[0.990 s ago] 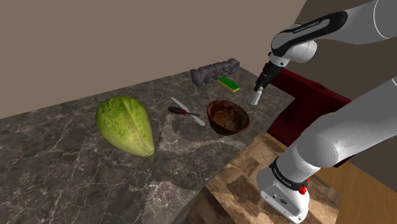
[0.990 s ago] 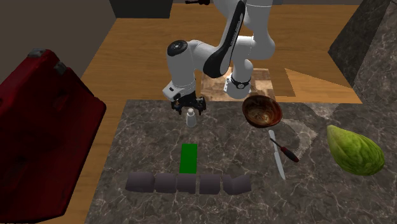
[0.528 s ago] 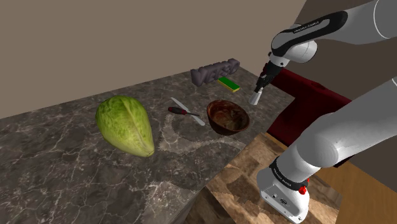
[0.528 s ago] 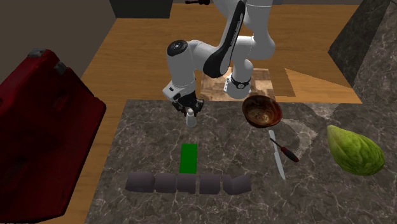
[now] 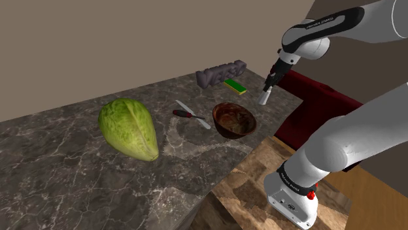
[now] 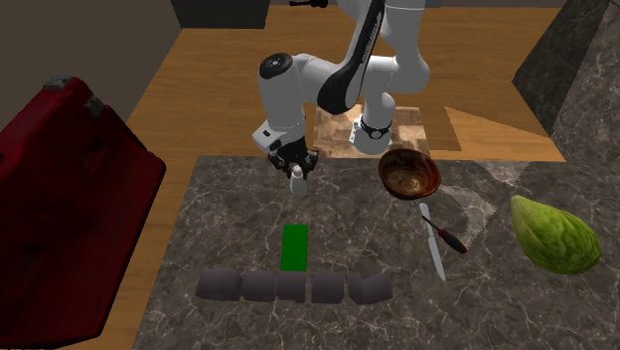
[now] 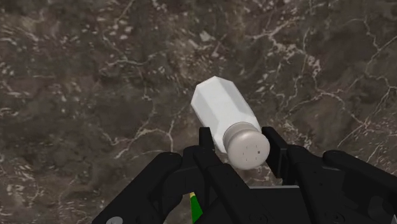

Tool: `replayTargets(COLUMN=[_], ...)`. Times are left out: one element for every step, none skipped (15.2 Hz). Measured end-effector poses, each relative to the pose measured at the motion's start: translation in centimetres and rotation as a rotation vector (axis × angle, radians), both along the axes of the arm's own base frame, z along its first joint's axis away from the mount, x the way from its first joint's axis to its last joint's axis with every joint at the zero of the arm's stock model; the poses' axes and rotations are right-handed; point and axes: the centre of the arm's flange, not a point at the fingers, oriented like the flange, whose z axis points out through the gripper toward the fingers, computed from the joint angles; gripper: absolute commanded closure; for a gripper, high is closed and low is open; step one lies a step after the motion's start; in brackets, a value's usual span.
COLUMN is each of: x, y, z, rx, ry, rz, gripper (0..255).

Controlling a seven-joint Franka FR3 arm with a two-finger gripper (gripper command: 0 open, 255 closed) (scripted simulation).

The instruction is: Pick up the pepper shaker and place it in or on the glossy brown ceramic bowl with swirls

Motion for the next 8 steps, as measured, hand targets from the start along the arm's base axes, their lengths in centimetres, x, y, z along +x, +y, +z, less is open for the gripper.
replayTargets(x=[0.0,0.0,0.0,0.0,-0.1,-0.1,-0.1,-0.2], y=[0.0,0.1,0.1,0.0,0.0,-0.1,-0.1,-0.1], z=[0.5,0.9,1.5,2.0,2.6,3.2,3.7,4.3], rx=[0.000,0.000,0.000,0.000,0.000,0.000,0.000,0.000], ry=[0.000,0.000,0.000,0.000,0.000,0.000,0.000,0.000], rz=[0.000,0.000,0.000,0.000,0.000,0.000,0.000,0.000], gripper=[255,255,255,255,255,255,255,255])
